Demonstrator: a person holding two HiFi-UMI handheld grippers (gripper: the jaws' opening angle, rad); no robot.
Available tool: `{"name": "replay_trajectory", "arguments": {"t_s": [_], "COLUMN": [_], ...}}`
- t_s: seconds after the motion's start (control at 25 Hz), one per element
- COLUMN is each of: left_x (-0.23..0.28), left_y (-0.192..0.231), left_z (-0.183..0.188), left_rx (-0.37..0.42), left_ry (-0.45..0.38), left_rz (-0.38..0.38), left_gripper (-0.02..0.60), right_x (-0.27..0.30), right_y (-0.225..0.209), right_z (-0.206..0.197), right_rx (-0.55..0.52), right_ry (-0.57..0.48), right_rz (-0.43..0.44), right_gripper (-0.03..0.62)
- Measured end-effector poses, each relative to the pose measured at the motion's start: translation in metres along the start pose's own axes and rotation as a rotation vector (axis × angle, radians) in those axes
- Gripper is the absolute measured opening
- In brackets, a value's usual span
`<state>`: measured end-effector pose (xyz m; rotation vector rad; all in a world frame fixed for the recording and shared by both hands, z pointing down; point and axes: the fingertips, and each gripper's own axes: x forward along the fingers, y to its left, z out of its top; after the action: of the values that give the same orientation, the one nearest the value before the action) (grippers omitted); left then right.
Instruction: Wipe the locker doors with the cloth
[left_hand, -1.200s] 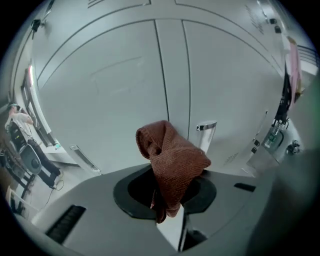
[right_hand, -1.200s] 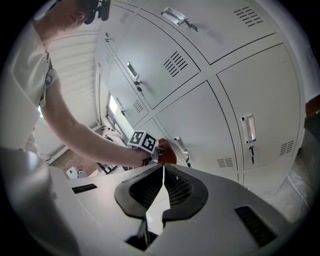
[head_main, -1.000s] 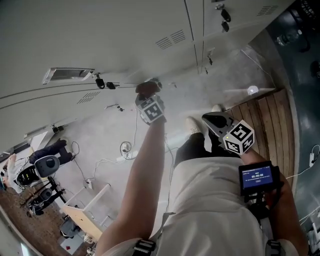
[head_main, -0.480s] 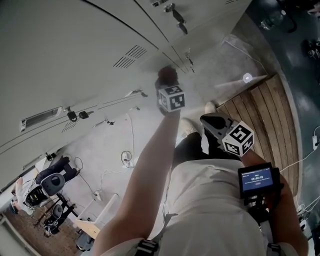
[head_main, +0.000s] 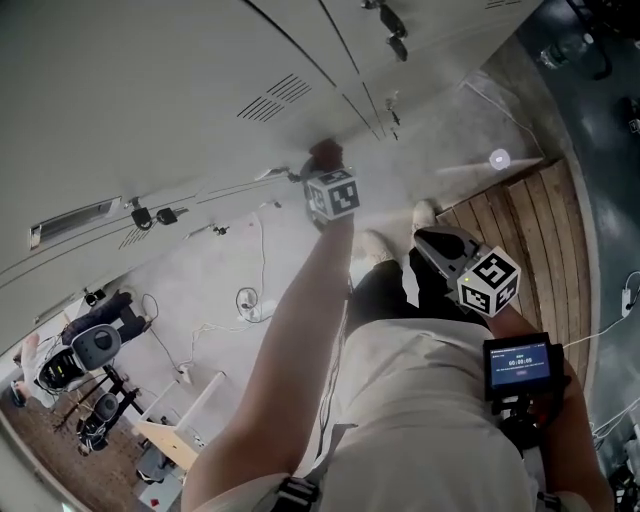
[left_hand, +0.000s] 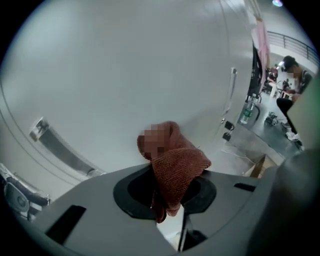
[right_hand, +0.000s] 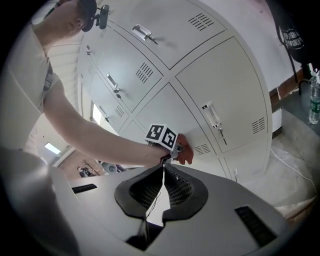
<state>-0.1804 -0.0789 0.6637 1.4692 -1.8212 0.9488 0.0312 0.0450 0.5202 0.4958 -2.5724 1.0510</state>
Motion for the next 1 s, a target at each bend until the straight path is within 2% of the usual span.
{"name": "replay_trajectory", "arguments": {"t_s": [0.16,0.28,0.44,0.6,0.68,0.92,1.0], "left_x": [-0.004,-0.019,-0.044,-0.040,-0.026,0.007,0.015], "left_y": [0.056,0.078,0.101,0.079,0.066,0.020,0.003], "left_z": [-0.038,-0.045,-0.048,-0.050,-0.047,-0.014,-0.010], "left_rx": [-0.018,-0.008,-0.079,-0.080,-0.107,-0.141,-0.127], "left_ry": [0.076,0.061,0.025,0.024,0.033,0.002,-0.015], "left_rz": [0.082,0.112,0.184,0.153,0.144,0.101,0.078], "left_gripper": [0.075,0.075,0.075,0.075,0.075,0.075,0.075], "right_x": [0.015,0.019,0.022,0.023,0.022,0.005,0.001], "right_y": [0.013,0.020,0.024,0.023,0.023,0.003,-0.007], "right_z": [0.001,-0.003,-0.006,-0.013,-0.019,-0.038,-0.040], "right_rx": [-0.010,-0.014,0.006,0.020,0.021,0.067,0.084], "right_ry": [0.012,0.031,0.032,0.041,0.049,0.048,0.040], "right_rz": [0.043,0.062,0.073,0.074,0.073,0.028,0.012], "right_gripper": [0.020,0.020,0.020,0.020,0.020,0.020,0.020]}}
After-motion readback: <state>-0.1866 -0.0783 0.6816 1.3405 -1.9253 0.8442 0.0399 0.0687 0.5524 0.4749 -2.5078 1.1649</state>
